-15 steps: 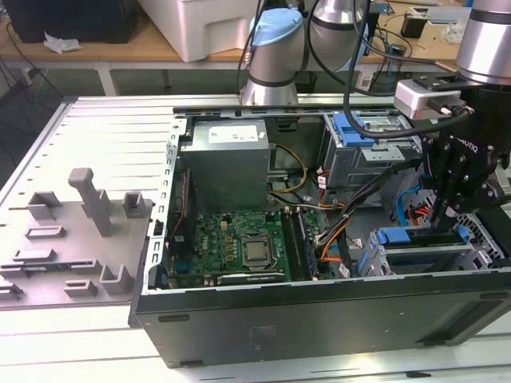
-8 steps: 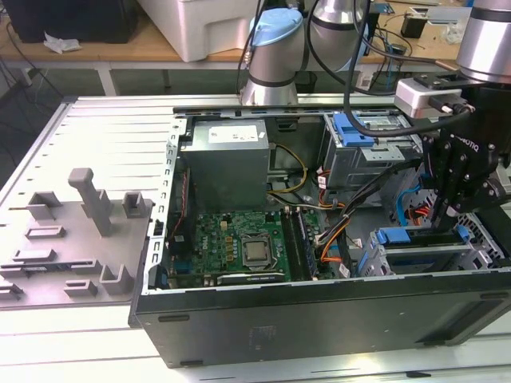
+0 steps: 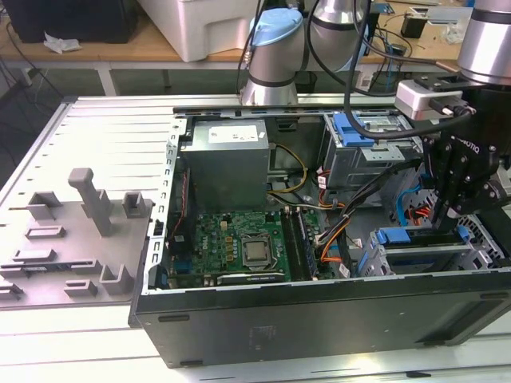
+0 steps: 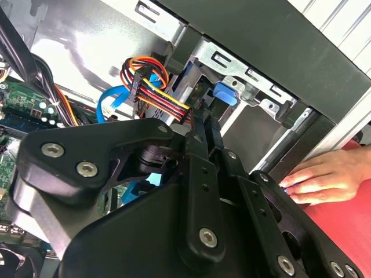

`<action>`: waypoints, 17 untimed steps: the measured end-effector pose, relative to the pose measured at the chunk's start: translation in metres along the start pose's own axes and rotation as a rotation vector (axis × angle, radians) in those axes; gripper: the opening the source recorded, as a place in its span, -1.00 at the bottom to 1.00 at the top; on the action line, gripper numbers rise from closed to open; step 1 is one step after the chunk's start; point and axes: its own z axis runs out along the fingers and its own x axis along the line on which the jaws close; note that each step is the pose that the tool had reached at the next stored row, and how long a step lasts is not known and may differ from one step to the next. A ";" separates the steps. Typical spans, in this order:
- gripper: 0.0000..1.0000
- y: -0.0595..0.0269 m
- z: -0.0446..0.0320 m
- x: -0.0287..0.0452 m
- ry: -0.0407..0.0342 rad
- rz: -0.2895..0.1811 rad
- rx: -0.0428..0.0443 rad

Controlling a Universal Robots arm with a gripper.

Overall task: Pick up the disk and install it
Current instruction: 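Insert the first disk wire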

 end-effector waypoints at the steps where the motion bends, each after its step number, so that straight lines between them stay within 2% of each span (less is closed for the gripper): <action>1: -0.66 0.0000 0.0000 -0.0001 -0.0001 0.000 0.0000; 17: -0.66 -0.0001 -0.0001 -0.0021 0.0003 0.000 0.0004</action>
